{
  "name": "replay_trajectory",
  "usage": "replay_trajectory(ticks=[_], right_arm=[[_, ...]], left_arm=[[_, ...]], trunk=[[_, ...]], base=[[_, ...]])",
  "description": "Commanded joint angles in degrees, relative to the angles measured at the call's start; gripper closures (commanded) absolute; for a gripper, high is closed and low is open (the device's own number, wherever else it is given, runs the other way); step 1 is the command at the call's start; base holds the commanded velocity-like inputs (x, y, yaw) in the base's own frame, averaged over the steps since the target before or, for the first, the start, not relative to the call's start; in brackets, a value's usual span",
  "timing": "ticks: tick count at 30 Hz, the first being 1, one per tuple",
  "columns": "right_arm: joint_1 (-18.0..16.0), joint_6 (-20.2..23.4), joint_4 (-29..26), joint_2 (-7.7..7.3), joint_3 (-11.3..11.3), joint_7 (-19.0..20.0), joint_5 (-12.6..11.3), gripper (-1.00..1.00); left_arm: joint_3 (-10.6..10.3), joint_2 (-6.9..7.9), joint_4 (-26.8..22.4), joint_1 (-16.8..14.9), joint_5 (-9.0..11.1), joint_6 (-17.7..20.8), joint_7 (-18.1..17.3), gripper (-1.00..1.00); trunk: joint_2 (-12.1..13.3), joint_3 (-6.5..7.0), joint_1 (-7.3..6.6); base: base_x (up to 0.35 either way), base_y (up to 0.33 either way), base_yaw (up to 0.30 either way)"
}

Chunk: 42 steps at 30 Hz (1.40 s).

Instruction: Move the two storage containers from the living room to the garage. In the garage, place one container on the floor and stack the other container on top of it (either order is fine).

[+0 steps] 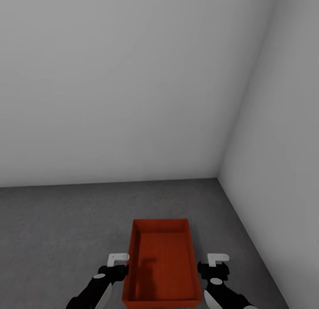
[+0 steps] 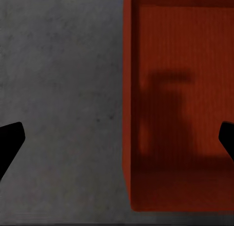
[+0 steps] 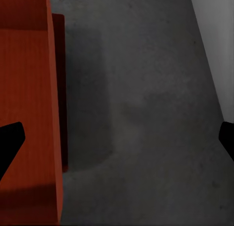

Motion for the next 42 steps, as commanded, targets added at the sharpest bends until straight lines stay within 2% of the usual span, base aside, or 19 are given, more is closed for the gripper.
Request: replay_trajectory(ticks=[1, 17, 42], right_arm=[[-0.1, -0.4, 0.0, -0.01, 0.4, -0.2, -0.6, -1.0], [-0.1, -0.4, 0.0, -0.01, 0.5, -0.3, -0.6, -1.0], [-0.1, -1.0, 0.0, -0.01, 0.6, -0.7, -0.5, -1.0]], left_arm=[[0.0, 0.0, -0.1, 0.0, 0.1, 0.5, 0.2, -1.0], [-0.2, 0.0, -0.1, 0.0, 0.1, 0.2, 0.2, -1.0], [-0.3, 0.0, -0.1, 0.0, 0.0, 0.0, 0.4, -1.0]], trunk=[[0.0, -0.05, -0.01], [0.0, -0.05, -0.01], [0.0, 1.88, -0.01]], base=[[-0.2, 0.0, 0.0], [-0.291, 0.0, 0.0], [-0.008, 0.0, 0.0]])
